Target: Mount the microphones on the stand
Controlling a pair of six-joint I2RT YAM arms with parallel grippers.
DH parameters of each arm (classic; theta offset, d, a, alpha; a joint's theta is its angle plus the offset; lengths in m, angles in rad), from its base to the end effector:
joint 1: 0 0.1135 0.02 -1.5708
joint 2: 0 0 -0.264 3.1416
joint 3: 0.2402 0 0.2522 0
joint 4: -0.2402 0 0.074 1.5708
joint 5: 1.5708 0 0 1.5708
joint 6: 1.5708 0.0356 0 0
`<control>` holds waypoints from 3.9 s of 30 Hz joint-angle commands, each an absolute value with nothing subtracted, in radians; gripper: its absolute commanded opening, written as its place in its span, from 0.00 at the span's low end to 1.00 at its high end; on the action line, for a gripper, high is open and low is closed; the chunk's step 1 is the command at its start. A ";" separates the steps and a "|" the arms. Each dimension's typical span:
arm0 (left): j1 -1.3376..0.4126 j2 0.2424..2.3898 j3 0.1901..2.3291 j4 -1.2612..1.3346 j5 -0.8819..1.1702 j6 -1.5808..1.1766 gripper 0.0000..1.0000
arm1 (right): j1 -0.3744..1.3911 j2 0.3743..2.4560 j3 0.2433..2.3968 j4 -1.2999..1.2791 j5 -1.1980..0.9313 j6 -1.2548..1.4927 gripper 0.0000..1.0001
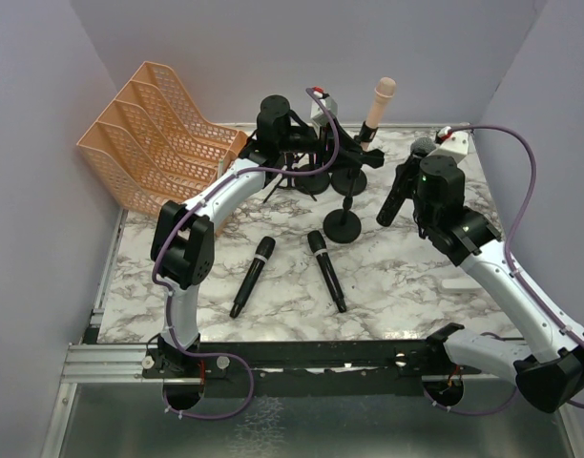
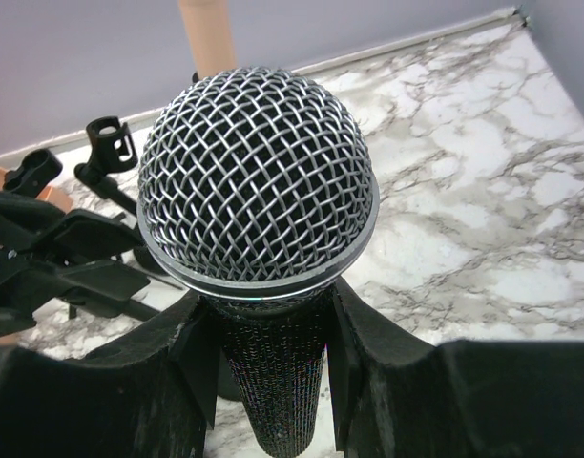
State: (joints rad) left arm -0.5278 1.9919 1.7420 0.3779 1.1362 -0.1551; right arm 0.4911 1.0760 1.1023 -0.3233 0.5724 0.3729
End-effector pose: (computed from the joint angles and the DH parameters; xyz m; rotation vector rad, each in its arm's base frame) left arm 0.3884 -0.2638 0.3633 1.2216 1.1534 -1.3355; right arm 0.2184 0.0949 0.3818 0.2814 1.7981 0.0755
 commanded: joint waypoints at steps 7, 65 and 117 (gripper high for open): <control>-0.532 1.970 1.703 0.399 1.110 -0.142 0.00 | 0.486 1.137 1.212 -0.164 0.660 0.246 0.06; -0.528 1.955 1.684 0.399 1.066 -0.156 0.00 | 0.486 1.190 1.057 0.272 0.090 0.159 0.09; -0.491 1.544 1.326 0.397 0.606 -0.161 0.93 | 0.487 0.928 0.839 0.032 -0.034 0.219 0.73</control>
State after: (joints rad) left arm -0.4946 1.6432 1.4124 0.3958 0.8410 -0.1116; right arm 0.4831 0.9440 0.9554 0.0093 0.0910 0.2520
